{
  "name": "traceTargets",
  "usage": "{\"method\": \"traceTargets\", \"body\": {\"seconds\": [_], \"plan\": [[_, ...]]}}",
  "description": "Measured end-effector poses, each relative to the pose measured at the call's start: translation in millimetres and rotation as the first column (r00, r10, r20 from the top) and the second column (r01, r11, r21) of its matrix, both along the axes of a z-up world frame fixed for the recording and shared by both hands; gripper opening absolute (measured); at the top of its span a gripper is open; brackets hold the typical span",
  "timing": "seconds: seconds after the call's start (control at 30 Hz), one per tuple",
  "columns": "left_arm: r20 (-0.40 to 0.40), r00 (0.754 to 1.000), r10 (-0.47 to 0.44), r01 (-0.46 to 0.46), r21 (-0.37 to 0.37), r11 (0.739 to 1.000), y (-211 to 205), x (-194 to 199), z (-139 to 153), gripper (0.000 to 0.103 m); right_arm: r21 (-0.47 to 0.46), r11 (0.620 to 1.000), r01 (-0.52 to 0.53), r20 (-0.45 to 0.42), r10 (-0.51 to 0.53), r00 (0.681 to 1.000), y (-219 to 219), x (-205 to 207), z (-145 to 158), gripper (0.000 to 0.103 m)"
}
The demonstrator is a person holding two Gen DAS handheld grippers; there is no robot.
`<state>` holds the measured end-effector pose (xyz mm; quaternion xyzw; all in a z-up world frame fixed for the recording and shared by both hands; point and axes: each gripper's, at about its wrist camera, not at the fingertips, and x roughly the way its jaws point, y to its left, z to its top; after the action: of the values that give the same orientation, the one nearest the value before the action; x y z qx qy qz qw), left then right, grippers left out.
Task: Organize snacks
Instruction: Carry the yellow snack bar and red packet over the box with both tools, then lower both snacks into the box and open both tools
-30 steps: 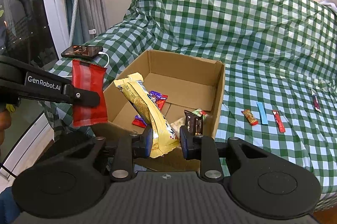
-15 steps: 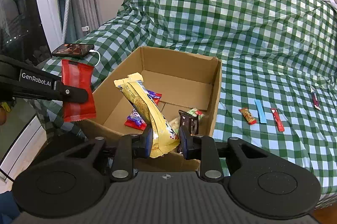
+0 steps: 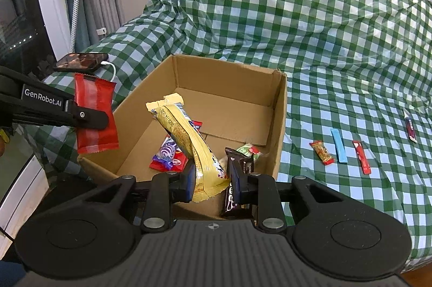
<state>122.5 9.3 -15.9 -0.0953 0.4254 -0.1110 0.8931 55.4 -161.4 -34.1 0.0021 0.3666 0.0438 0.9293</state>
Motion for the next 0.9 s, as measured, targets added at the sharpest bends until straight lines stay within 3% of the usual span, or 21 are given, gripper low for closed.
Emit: {"method": "traceTargets", "body": {"seconds": [0.9], "plan": [[-0.092,0.996,0.011,-0.005,0.060,0.998,-13.7,72.4,-47.7,0.007,0.013,0.999,0.034,-0.103,-0.033,0.994,-9.4,73.0,-46.4,0.028]]}}
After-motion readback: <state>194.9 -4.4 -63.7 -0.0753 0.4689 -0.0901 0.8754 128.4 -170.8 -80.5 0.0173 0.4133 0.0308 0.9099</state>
